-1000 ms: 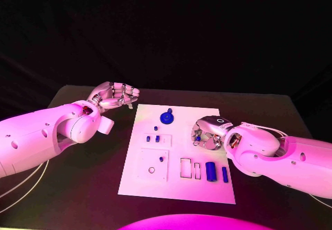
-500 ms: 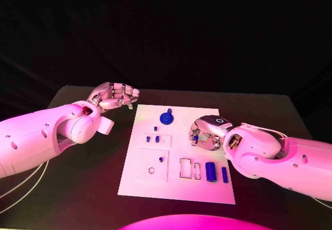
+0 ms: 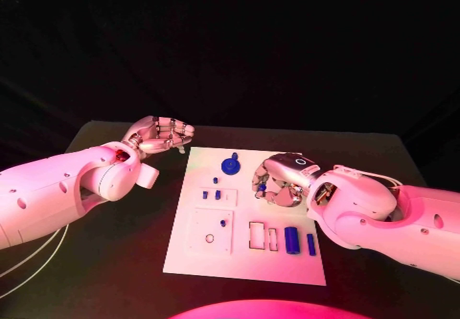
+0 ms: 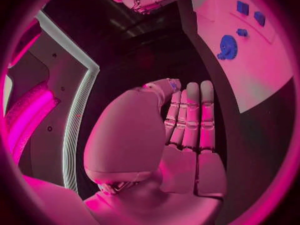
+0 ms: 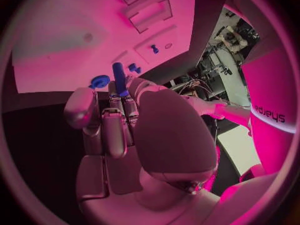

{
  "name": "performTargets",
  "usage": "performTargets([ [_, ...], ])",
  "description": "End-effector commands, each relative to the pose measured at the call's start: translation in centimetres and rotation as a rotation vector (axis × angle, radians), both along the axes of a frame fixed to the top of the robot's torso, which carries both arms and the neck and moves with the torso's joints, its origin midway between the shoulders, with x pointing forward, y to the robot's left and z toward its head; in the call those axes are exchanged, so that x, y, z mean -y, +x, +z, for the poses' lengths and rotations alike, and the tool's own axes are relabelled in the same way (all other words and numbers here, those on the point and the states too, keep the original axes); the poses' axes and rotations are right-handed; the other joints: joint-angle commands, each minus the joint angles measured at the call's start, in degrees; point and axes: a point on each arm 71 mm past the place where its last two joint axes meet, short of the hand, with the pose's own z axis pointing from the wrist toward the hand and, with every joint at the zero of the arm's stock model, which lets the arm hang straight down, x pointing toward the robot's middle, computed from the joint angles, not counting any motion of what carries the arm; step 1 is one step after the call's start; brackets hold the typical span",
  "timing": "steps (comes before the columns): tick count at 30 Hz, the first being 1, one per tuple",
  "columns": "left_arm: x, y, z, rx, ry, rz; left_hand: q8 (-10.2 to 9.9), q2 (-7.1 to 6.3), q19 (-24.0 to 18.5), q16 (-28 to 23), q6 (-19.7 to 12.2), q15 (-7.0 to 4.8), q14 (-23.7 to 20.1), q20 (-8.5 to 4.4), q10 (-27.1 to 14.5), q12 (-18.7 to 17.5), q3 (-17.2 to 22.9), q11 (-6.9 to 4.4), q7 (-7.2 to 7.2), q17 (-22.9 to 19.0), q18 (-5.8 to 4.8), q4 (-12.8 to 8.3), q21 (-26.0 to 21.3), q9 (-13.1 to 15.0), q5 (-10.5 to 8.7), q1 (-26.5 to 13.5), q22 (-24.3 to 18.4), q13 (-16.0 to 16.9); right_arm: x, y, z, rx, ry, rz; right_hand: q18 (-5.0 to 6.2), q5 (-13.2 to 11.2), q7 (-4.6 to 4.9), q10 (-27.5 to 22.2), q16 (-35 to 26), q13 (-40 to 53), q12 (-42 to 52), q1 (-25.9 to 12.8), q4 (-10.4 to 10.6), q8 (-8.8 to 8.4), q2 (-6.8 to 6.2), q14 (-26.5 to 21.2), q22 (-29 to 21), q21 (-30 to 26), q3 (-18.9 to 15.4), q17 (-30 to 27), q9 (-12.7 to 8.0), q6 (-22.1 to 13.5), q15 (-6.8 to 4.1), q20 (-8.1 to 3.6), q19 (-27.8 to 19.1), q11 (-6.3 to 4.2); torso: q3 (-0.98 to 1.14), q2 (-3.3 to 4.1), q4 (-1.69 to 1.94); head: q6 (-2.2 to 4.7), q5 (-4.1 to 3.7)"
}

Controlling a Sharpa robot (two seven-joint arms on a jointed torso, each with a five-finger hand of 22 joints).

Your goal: Assemble the parts on the task board

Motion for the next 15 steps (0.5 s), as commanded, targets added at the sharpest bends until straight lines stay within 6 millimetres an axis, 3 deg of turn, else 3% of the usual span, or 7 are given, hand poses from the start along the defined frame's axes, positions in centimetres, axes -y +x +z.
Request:
performTargets([
  [1,0.3,0.0,0.1,0.001,-0.012,-0.018,0.2,0.01,-0.3,-0.4,-0.4,0.21,-0.4,0.11,-0.4,0.0,0.0,0.09,0.45,-0.1,0.88,-0.3,-0.3,-0.1,0.04,-0.5,-0.1,-0.1,-1.4,-0.6,0.3,0.009,0.036,0.042,-0.84,0.2,-0.04,6.5,0.3,2.8,0.3,-0.3,-3.0,0.4,0.05,2.3,1.1,0.1,3.4,0.0,0.1,-0.5,-0.3,-0.43,0.2,-6.06,0.0,0.07,-0.03,0.21,0.28],
  [10,0.8,0.1,0.0,0.001,-0.016,-0.027,0.2,0.11,-0.3,-0.4,-0.6,0.23,-0.4,0.12,-0.5,0.0,0.1,0.11,0.48,-0.1,0.88,-0.4,-0.4,-0.1,0.05,-0.6,-0.1,-0.1,-5.3,-2.0,-0.8,-0.01,0.088,0.135,-0.83,0.2,-0.03,6.6,0.3,2.8,0.2,-0.3,-3.3,0.49,0.0,2.3,1.1,0.1,3.7,0.0,0.3,-0.6,-0.31,-0.45,0.1,-6.06,-0.01,0.1,0.13,0.22,1.38],
  [15,1.0,0.1,0.0,0.001,-0.017,-0.03,0.2,0.11,-0.3,-0.4,-0.6,0.23,-0.4,0.12,-0.5,0.0,0.1,0.11,0.48,-0.1,0.88,-0.4,-0.4,-0.1,0.05,-0.6,-0.1,-0.1,-7.0,-2.8,-2.1,-0.039,0.109,0.169,-0.82,0.2,-0.01,6.6,0.3,2.9,0.2,-0.4,-3.4,0.53,-0.03,2.3,1.2,0.1,3.9,0.0,0.4,-0.7,-0.31,-0.46,0.1,-6.05,-0.05,0.17,0.1,-0.05,2.69],
])
